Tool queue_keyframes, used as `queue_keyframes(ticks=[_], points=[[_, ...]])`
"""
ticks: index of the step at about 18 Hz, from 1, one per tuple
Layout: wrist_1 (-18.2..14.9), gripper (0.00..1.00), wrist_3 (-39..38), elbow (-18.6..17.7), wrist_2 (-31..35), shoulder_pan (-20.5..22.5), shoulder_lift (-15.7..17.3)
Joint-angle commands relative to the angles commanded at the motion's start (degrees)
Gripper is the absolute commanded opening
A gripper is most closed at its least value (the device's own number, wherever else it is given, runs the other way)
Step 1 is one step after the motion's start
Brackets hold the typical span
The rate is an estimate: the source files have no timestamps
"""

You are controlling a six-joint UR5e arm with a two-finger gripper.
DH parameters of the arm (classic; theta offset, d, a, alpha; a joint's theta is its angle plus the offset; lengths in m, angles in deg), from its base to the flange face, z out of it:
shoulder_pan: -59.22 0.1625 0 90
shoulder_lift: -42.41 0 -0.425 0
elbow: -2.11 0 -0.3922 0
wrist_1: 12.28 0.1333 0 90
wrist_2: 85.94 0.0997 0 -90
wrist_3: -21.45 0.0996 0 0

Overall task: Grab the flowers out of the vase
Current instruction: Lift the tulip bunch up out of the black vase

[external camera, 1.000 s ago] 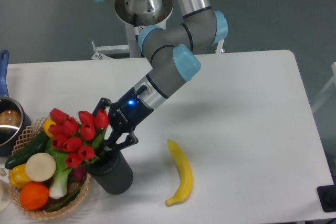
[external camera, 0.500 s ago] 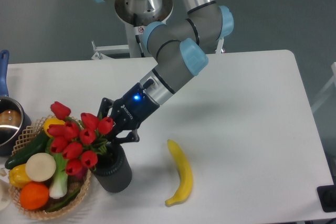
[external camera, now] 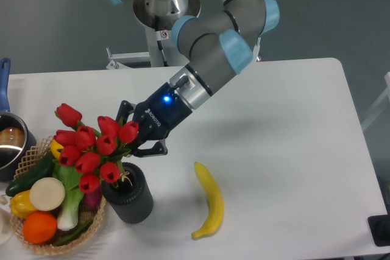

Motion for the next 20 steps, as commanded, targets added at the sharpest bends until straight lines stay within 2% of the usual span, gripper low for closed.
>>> queue_keyframes(ticks=[7,11,16,20], points=[[0.0,0.00,-6.6,2.7,-3.1,1.7,0.9],[-0.1,0.00,-9.1,2.8,-5.6,3.2,2.3],[-0.1,0.00,-13.3,4.4,-8.4,6.6,2.8],[-0.2,0.00,-12.6,4.7,-7.3,9.9,3.5]])
